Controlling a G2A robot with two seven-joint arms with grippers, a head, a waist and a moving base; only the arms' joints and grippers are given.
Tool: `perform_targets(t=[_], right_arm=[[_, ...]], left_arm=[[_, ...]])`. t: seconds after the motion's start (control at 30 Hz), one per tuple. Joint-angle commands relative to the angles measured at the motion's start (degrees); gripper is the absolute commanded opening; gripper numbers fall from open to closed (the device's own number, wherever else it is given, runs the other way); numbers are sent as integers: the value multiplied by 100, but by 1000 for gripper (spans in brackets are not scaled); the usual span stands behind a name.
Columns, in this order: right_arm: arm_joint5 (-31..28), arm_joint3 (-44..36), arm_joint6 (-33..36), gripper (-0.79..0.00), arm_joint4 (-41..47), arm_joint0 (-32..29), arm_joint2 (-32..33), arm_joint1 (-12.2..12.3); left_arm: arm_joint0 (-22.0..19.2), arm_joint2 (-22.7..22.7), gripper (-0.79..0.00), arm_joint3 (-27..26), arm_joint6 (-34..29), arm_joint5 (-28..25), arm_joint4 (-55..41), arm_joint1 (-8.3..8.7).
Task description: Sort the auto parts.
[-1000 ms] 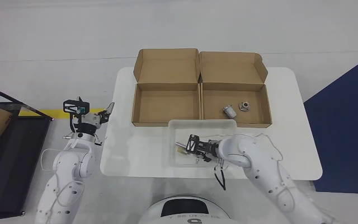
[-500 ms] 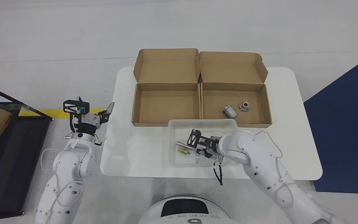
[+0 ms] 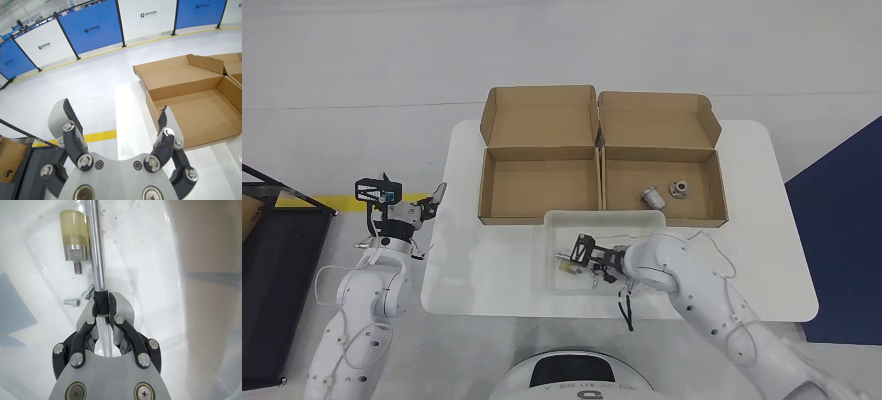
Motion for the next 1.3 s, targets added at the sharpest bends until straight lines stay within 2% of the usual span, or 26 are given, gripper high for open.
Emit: perform_targets(t=[0.0, 0.1, 0.3, 0.6, 0.77, 1.27], right_arm=[[24, 38, 16, -727, -5, 32, -32, -9], [17, 89, 55, -779, 1, 74, -87, -22], [-100, -79, -44, -785, 58, 20, 5, 16], [-309, -1029, -397, -785, -20, -709, 885, 288], [-371, -1197, -459, -785, -102, -992, 1166, 378], [108, -557, -147, -785, 5, -409, 746, 258]], left_arm=[[0, 0, 0, 0, 0, 0, 0, 0], [0, 0, 0, 0, 0, 0, 0, 0], [0, 0, 0, 0, 0, 0, 0, 0], [0, 0, 0, 0, 0, 0, 0, 0], [0, 0, 0, 0, 0, 0, 0, 0], [0, 0, 0, 0, 0, 0, 0, 0]])
